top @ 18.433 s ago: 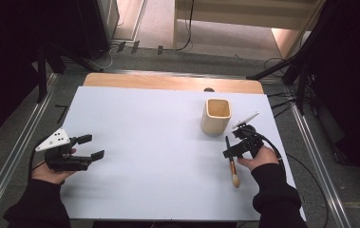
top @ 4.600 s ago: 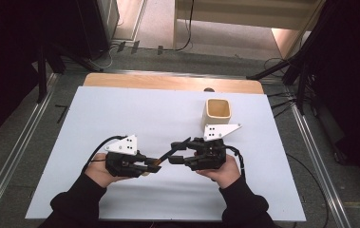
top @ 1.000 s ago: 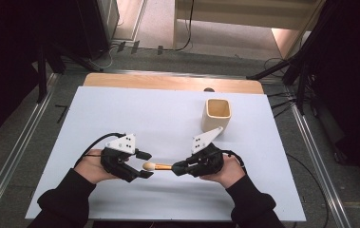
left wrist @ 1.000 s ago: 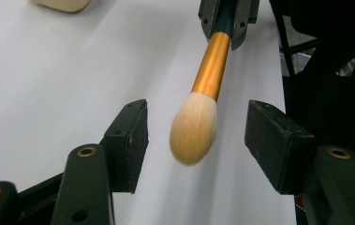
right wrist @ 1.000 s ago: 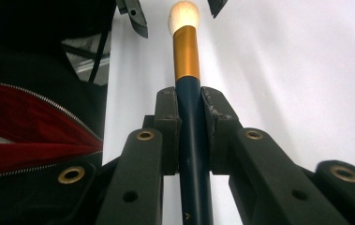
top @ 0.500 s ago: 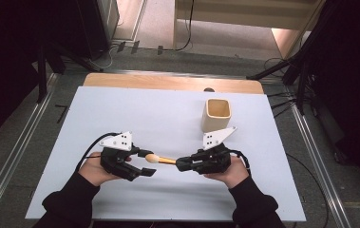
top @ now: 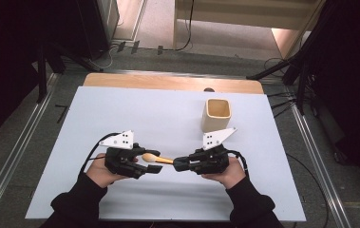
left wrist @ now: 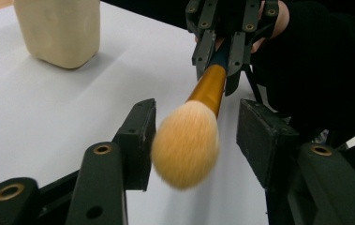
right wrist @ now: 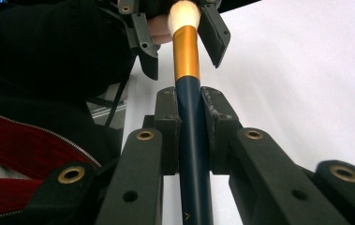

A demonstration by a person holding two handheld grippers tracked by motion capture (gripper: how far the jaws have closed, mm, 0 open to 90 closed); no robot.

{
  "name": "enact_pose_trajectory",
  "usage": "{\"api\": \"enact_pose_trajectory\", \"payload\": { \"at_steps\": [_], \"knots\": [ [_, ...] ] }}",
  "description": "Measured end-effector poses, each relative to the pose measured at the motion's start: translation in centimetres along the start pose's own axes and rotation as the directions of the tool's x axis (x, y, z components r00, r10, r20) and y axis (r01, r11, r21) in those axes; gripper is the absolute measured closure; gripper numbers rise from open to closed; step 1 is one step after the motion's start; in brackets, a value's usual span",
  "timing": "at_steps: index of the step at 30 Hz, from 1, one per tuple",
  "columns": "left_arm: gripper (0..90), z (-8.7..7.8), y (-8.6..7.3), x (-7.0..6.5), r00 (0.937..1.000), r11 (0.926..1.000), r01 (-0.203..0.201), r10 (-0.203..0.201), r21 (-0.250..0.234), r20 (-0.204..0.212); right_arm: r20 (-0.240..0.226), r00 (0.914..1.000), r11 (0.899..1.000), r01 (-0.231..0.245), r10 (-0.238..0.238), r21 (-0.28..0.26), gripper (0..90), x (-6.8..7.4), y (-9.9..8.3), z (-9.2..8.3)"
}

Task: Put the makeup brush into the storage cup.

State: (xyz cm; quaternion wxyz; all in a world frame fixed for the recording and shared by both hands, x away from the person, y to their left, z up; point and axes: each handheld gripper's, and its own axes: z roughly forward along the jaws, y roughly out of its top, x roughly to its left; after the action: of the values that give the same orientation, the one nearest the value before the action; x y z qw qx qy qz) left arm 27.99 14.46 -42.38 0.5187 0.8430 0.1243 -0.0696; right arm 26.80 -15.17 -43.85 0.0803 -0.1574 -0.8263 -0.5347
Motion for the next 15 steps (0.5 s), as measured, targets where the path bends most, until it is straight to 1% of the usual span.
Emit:
{"api": "enact_pose_trajectory", "payload": {
  "at_steps": [1,2,4,5,6,7,8,9,11,13,15],
  "knots": [
    [51.3,0.05,0.00,-0.06,1.0000,1.0000,0.000,0.000,-0.002,0.005,-0.011,0.9999,1.000,-0.003,0.003,0.002,79.4,0.02,0.00,0.12],
    [52.8,0.06,0.02,-0.13,1.0000,1.0000,-0.003,0.003,-0.004,0.008,-0.013,0.9999,1.000,0.003,-0.003,0.001,79.4,0.04,0.01,0.22],
    [56.2,0.06,0.04,-0.19,0.9999,1.0000,-0.005,0.005,-0.002,0.014,-0.016,0.9999,1.000,0.002,-0.002,0.005,79.4,0.07,0.02,0.27],
    [56.2,0.11,0.05,-0.28,0.9997,1.0000,-0.009,0.009,-0.004,0.023,-0.019,0.9998,1.000,0.008,-0.007,0.004,79.4,0.06,0.03,0.35],
    [57.6,0.13,0.07,-0.37,0.9996,0.9999,-0.012,0.012,-0.002,0.027,-0.031,0.9995,1.000,0.006,-0.006,0.001,79.4,0.11,0.01,0.43],
    [60.2,0.20,0.10,-0.51,0.9991,0.9999,-0.016,0.016,0.003,0.039,-0.040,0.9990,1.000,0.020,-0.019,0.007,79.4,0.09,0.03,0.56],
    [60.9,0.24,0.12,-0.57,0.9990,0.9997,-0.022,0.022,0.009,0.039,-0.042,0.9988,1.000,0.026,-0.026,0.008,79.4,0.06,0.01,0.64],
    [61.3,0.24,0.12,-0.57,0.9990,0.9997,-0.022,0.022,0.009,0.039,-0.048,0.9987,1.000,0.021,-0.020,0.012,79.4,0.10,-0.01,0.71],
    [63.6,0.32,0.12,-0.71,0.9983,0.9992,-0.036,0.035,0.018,0.047,-0.053,0.9984,1.000,0.022,-0.021,0.023,79.4,0.10,-0.04,0.78],
    [66.5,0.30,0.13,-0.73,0.9980,0.9990,-0.038,0.037,0.022,0.051,-0.055,0.9982,0.999,0.024,-0.023,0.024,79.3,0.08,-0.05,0.82],
    [69.6,0.27,0.14,-0.74,0.9978,0.9984,-0.044,0.042,0.036,0.050,-0.069,0.9972,0.999,0.031,-0.029,0.030,79.3,0.07,-0.07,0.92]
  ]
}}
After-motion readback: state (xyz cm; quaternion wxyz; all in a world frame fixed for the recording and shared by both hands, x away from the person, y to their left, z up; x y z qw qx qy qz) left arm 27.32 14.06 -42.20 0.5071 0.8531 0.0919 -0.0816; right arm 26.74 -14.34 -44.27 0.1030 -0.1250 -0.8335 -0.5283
